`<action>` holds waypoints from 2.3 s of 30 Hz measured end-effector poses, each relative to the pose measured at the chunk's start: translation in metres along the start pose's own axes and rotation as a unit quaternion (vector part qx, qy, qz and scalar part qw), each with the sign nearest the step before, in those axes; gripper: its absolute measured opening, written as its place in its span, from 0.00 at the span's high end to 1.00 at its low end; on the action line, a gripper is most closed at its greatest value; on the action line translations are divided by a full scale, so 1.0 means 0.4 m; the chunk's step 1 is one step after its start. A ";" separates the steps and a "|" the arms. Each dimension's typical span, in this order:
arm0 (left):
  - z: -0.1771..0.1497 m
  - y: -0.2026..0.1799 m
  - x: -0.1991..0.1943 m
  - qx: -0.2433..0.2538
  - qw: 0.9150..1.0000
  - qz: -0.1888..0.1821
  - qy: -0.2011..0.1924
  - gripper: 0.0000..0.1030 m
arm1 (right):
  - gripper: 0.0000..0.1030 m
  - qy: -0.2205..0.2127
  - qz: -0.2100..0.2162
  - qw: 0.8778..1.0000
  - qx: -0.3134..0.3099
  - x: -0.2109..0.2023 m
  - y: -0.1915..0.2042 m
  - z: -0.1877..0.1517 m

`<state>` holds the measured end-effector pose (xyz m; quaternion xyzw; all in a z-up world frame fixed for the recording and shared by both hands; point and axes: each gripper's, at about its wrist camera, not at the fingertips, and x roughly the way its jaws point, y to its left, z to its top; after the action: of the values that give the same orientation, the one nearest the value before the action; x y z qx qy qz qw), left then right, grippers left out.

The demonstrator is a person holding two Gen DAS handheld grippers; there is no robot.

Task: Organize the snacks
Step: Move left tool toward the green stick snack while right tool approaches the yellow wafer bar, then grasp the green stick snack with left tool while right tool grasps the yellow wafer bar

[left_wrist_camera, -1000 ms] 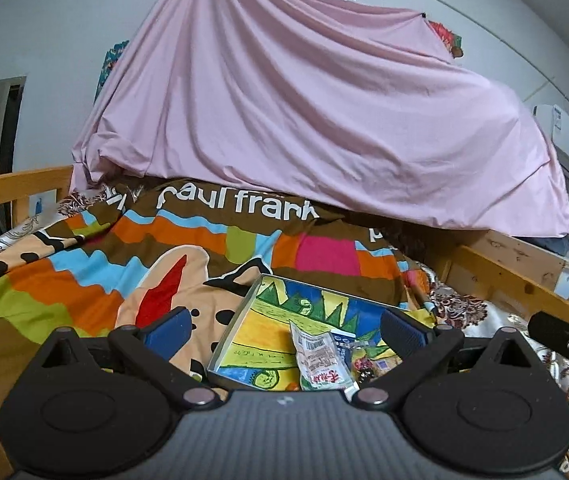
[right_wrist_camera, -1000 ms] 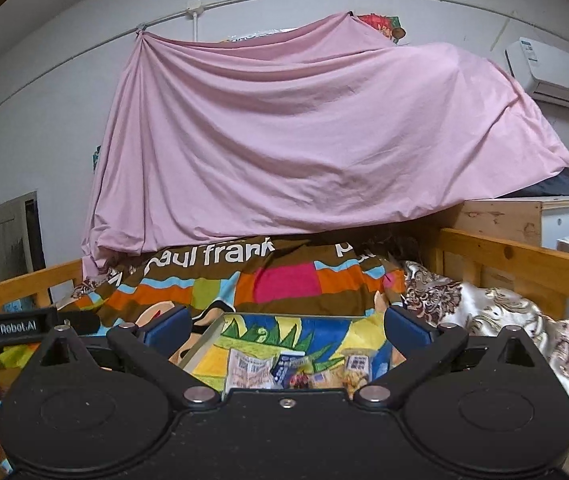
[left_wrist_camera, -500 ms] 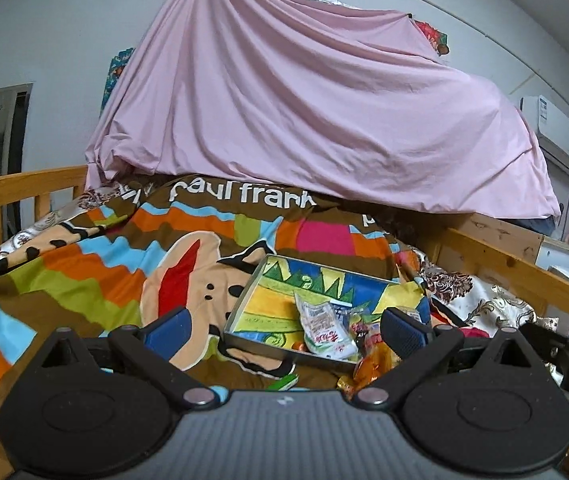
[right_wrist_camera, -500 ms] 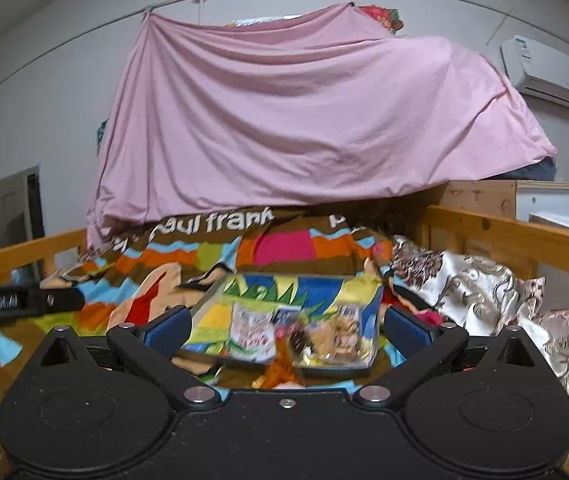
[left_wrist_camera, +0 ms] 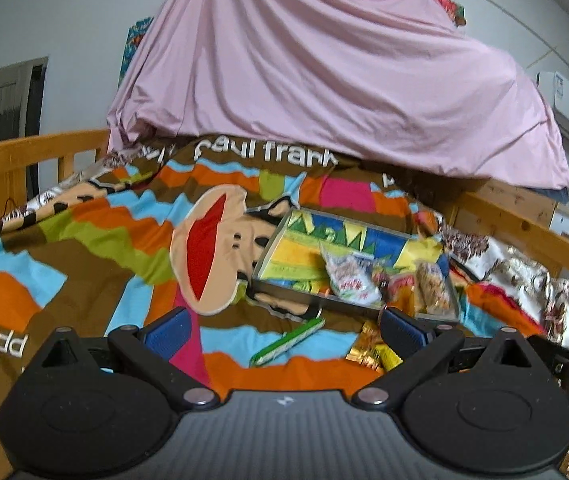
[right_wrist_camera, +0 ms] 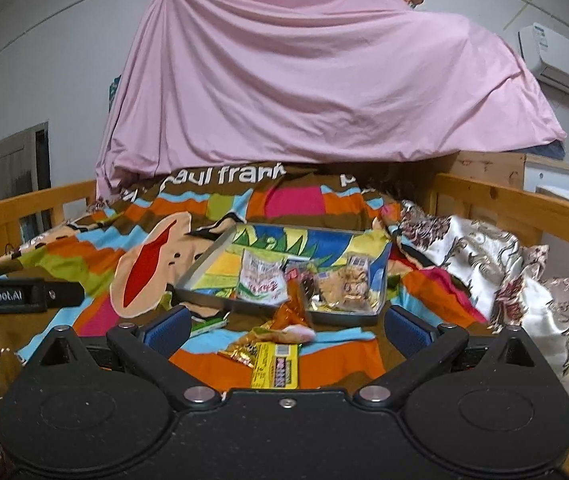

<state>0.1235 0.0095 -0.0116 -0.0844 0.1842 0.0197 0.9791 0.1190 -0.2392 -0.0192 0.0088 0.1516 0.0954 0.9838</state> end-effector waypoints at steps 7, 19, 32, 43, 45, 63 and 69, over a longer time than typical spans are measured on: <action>-0.038 0.025 0.037 0.006 0.999 -0.005 0.044 0.00 | 0.01 0.047 0.000 0.999 -0.007 0.042 0.031 -0.027; -0.074 0.040 0.118 0.025 0.995 -0.025 0.088 0.00 | 0.01 0.093 -0.016 0.993 -0.063 0.113 0.083 -0.071; -0.044 0.030 0.285 0.076 0.986 -0.077 0.127 0.00 | 0.01 0.125 0.014 0.991 -0.043 0.216 0.078 -0.094; -0.008 0.054 0.416 0.092 0.980 -0.096 0.146 0.00 | 0.01 0.153 0.044 0.987 -0.010 0.314 0.052 -0.099; -0.007 0.057 0.436 0.093 0.979 -0.104 0.151 0.00 | 0.01 0.156 0.044 0.987 -0.002 0.332 0.044 -0.099; 0.003 0.080 0.579 0.114 0.946 -0.219 0.210 0.01 | 0.01 0.180 0.046 0.978 0.100 0.439 -0.030 -0.117; 0.016 0.103 0.607 0.108 0.938 -0.235 0.230 0.06 | 0.00 0.178 0.056 0.978 0.089 0.452 -0.014 -0.123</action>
<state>0.3491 0.0532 -0.1005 -0.0215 0.3807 -0.2506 0.8898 0.2743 -0.2109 -0.1200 0.0874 0.3314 0.1365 0.9295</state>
